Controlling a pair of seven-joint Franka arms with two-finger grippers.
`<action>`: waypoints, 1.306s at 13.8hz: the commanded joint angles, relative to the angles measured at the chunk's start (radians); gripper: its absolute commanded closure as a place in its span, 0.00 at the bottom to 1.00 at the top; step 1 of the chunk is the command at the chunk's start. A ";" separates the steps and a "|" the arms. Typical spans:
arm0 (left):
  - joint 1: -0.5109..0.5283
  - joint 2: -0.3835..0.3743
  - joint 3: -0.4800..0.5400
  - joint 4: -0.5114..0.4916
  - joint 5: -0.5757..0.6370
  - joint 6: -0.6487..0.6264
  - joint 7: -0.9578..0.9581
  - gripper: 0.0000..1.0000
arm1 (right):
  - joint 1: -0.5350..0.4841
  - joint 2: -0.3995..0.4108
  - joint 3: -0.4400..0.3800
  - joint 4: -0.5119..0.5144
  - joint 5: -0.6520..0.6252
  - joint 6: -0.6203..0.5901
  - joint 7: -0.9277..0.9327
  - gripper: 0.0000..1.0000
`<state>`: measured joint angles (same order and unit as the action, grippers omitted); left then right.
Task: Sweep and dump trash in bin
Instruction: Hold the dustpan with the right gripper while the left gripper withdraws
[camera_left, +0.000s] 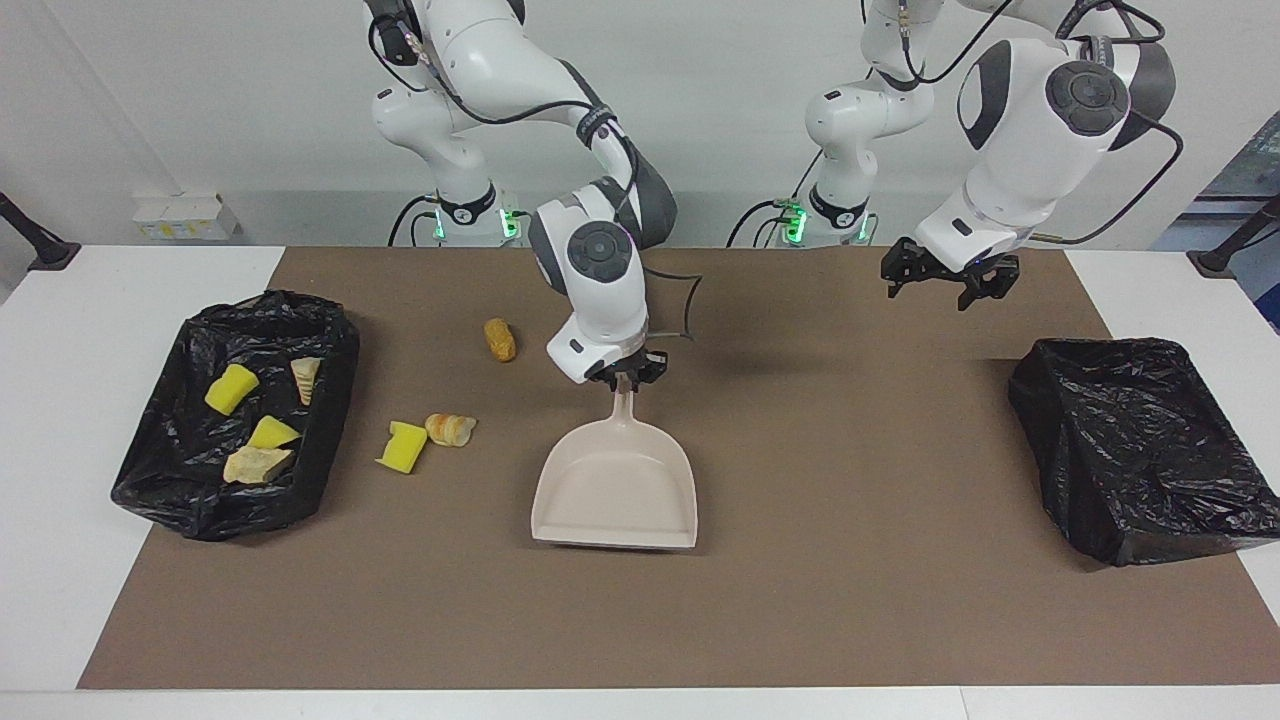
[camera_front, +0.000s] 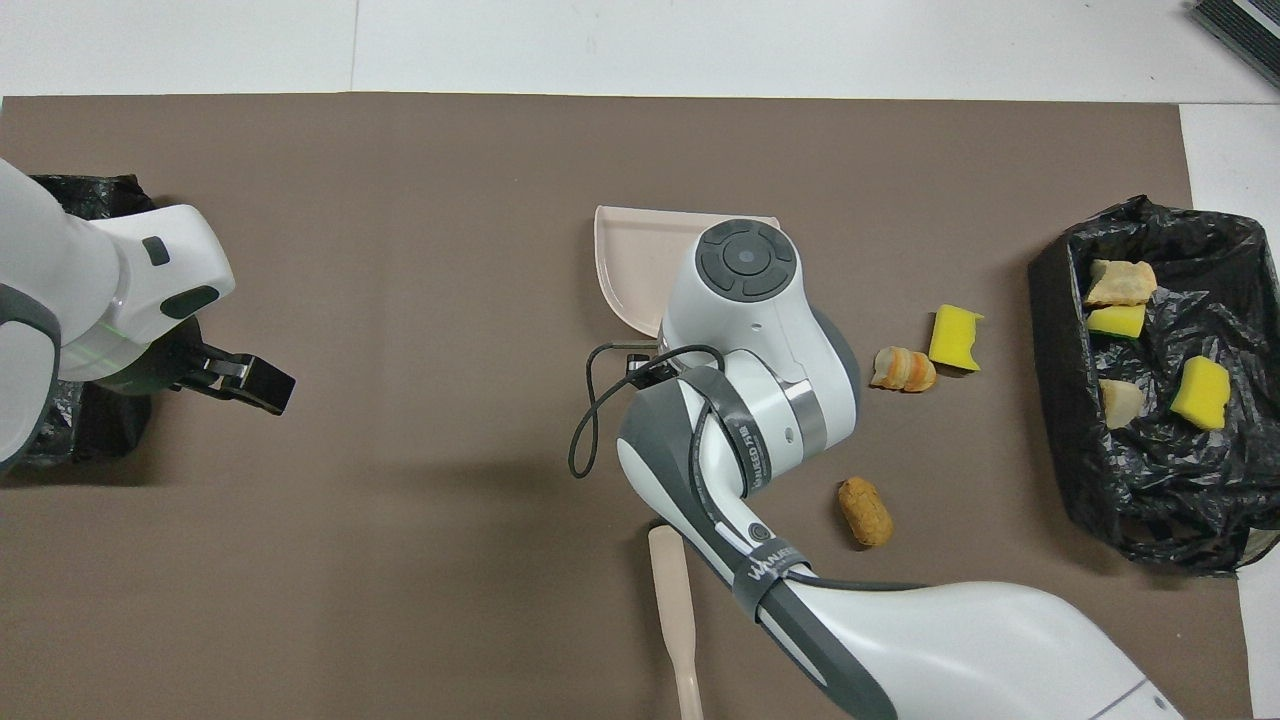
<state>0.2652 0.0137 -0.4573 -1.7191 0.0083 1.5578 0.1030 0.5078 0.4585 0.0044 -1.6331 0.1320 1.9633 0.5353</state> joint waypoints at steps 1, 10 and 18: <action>0.014 -0.014 -0.011 -0.002 0.013 -0.022 0.015 0.00 | -0.011 0.014 -0.003 0.039 0.020 -0.037 -0.027 1.00; 0.011 -0.026 -0.012 -0.025 0.006 -0.010 0.000 0.00 | -0.008 0.012 0.003 0.039 0.023 -0.047 -0.017 0.94; -0.007 -0.031 -0.020 -0.069 -0.031 0.019 -0.013 0.00 | -0.011 0.002 0.005 0.041 0.021 -0.047 -0.018 0.00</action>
<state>0.2630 0.0114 -0.4823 -1.7561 -0.0023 1.5533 0.0975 0.5068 0.4691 0.0044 -1.6002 0.1335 1.9309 0.5331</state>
